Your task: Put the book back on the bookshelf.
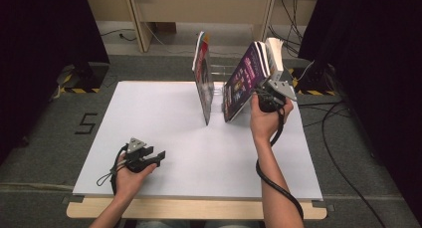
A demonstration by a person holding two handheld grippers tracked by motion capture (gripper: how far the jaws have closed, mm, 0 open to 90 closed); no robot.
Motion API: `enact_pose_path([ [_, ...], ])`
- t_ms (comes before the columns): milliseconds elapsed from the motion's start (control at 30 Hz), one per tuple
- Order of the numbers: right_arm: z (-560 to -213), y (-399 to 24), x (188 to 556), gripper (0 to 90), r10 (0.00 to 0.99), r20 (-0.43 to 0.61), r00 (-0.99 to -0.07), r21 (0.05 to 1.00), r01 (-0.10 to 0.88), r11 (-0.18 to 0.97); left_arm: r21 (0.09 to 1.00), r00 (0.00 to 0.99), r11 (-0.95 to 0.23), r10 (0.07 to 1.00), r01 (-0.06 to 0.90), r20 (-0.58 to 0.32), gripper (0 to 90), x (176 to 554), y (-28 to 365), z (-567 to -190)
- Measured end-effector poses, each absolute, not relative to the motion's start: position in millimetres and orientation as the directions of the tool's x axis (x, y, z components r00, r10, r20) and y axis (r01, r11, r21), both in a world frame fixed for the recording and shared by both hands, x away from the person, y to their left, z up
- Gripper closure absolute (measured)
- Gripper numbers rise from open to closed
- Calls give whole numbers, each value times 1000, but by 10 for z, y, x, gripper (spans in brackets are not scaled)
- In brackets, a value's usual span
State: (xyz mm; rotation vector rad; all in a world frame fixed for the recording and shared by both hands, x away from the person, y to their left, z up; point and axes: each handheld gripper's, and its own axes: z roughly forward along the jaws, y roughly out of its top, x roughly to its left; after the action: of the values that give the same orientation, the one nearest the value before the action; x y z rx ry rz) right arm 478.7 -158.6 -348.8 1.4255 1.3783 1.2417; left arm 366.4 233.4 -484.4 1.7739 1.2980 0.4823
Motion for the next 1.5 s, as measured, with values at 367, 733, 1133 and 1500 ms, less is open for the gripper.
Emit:
enact_pose_path([
  [367, -3463, -1589, 4834, 652, 990, 131, -56, 965, 237, -114, 814, 386, -90, 907, 574, -171, 436, 3663, 2330, -4845],
  [733, -3454, -1595, 4912, 684, 990, 137, -41, 959, 258, -122, 813, 386, -92, 907, 575, -170, 436, 3664, 2332, -4847],
  [1133, -3393, -1505, 4931, 722, 989, 132, -65, 959, 260, -111, 812, 387, -95, 906, 577, -169, 436, 3667, 2322, -4852],
  [1500, -3328, -1245, 4932, 744, 987, 78, -140, 971, 235, -43, 812, 386, -94, 907, 576, -169, 436, 3666, 2328, -4851],
])
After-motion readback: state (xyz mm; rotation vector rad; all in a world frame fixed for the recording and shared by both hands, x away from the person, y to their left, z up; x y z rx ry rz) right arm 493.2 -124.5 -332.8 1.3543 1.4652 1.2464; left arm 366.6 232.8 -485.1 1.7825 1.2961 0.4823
